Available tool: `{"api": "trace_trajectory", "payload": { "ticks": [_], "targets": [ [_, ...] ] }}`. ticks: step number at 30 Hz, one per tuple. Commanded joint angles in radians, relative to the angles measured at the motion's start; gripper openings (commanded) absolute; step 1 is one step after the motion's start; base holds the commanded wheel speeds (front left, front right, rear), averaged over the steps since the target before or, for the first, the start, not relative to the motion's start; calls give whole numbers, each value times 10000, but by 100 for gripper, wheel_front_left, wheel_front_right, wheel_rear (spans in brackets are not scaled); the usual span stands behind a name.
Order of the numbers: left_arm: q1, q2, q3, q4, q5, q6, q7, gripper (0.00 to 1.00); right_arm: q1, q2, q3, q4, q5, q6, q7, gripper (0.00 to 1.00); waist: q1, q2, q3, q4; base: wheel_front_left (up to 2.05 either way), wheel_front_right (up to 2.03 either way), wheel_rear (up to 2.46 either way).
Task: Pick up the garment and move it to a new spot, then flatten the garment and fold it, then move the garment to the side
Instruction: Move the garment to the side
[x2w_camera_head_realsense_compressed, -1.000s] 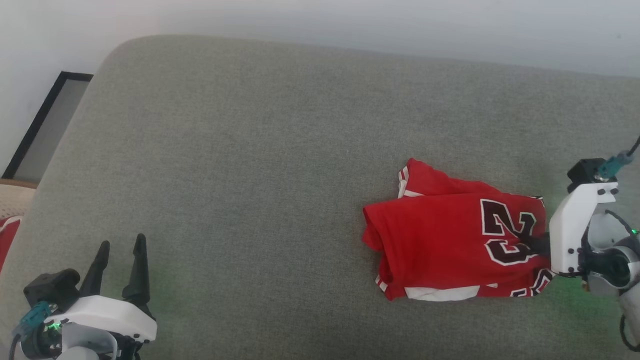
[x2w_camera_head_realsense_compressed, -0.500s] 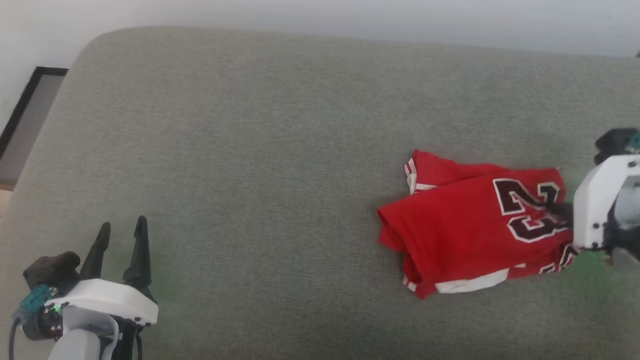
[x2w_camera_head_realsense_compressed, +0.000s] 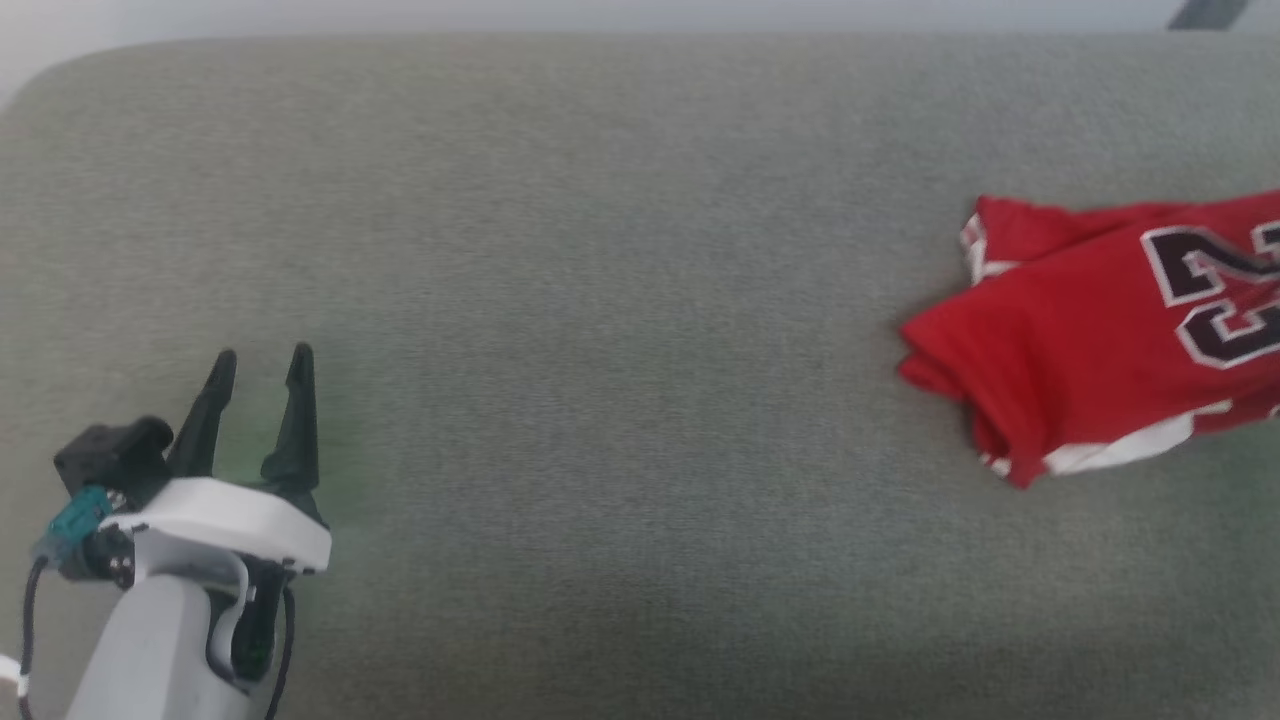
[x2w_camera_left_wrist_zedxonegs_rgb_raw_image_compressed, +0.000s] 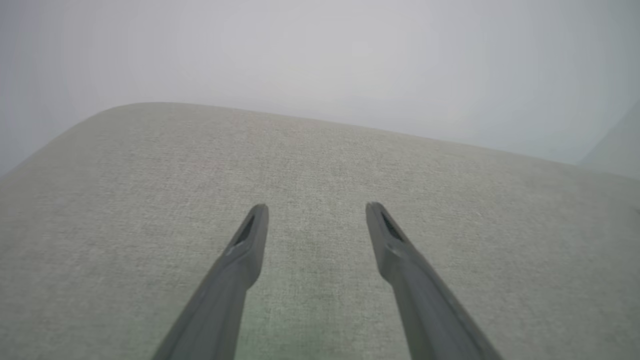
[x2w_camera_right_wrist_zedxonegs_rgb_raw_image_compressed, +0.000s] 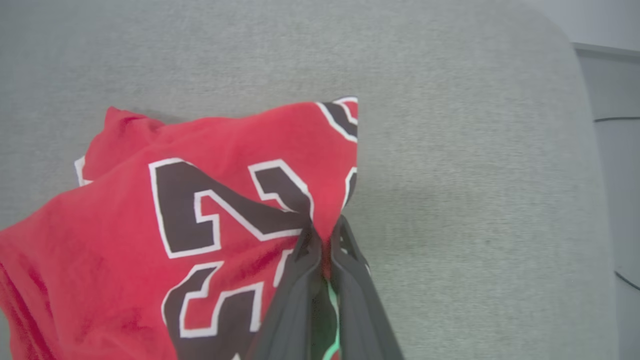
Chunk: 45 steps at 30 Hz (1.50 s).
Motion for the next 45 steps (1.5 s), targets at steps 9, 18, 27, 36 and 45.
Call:
{"api": "trace_trajectory", "payload": {
  "ticks": [9,18,27,36,45],
  "targets": [
    [-942,152,-574,-158,135,-25,-39,100,-1126,-927,150,793,-340,1,-1410,0,0,0,909,-922,0,0,0],
    [-1885,374,-1349,-198,26,-27,-38,100,-2108,-1594,449,1993,-1001,1,-2807,0,0,0,1731,-1515,0,0,0],
    [-2869,557,-2120,-59,-77,-28,-38,100,-2927,-1650,878,3205,-1972,-1,-4199,0,0,0,2539,-1792,0,0,0],
    [-3413,655,-2652,170,-185,-27,-27,100,-3611,-1171,934,4633,-2578,1,-4928,0,0,0,2896,-1720,0,0,0],
    [-3488,881,-2663,251,-310,-17,-25,100,-4206,-792,961,5624,-2843,1,-5277,100,0,0,2876,-1688,0,0,0]
  ]
}}
